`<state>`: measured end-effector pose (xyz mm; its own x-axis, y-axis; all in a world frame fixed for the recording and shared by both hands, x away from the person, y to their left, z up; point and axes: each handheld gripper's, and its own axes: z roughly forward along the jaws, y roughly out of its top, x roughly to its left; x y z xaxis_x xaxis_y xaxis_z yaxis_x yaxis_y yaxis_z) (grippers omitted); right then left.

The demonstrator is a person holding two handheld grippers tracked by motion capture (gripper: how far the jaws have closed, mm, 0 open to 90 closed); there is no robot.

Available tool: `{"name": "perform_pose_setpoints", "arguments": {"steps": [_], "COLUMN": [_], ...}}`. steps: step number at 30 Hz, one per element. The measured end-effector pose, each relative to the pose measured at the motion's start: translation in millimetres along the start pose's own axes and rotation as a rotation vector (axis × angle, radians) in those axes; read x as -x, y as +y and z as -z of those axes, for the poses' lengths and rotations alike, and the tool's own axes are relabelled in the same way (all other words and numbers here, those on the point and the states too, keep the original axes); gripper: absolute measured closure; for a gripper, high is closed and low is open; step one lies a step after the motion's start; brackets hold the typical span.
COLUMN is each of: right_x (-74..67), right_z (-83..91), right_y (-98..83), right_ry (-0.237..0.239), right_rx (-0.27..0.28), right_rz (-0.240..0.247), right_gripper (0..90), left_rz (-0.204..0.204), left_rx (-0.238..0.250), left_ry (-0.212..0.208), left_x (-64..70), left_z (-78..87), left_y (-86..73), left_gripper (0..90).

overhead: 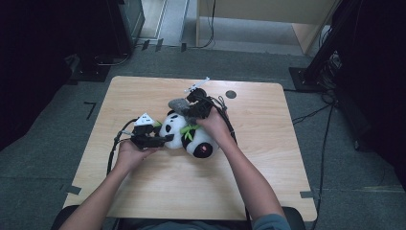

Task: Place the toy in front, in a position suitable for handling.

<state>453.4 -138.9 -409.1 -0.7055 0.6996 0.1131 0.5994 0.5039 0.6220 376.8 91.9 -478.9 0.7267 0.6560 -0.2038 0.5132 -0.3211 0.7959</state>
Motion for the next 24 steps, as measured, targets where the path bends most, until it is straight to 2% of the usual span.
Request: {"name": "perform_pose_setpoints", "arguments": {"steps": [5, 16, 20, 24], "right_x": [9.8, 31.0, 39.3, 47.8], "right_z": [-2.0, 6.3, 6.6, 12.5], "right_y": [2.7, 2.3, 0.9, -1.4], "right_ry": [-0.03, -0.058, -0.08, -0.08], "right_rx": [-0.03, -0.012, -0.052, -0.023], "right_rz": [-0.019, -0.097, -0.111, -0.141], "right_gripper": [74.1, 75.2, 76.2, 76.2], "left_rz": [0.005, 0.0, -0.003, -0.005], "left_rx": [0.005, 0.005, 0.003, 0.005], "left_ry": [-0.003, -0.011, -0.006, -0.003], "left_x": [-0.7, -2.0, -1.2, -0.9], "left_z": [-0.6, -0.2, 0.5, 0.5], "left_y": [0.5, -0.5, -1.4, -1.9], "left_gripper": [37.7, 37.3, 37.3, 37.0]}}
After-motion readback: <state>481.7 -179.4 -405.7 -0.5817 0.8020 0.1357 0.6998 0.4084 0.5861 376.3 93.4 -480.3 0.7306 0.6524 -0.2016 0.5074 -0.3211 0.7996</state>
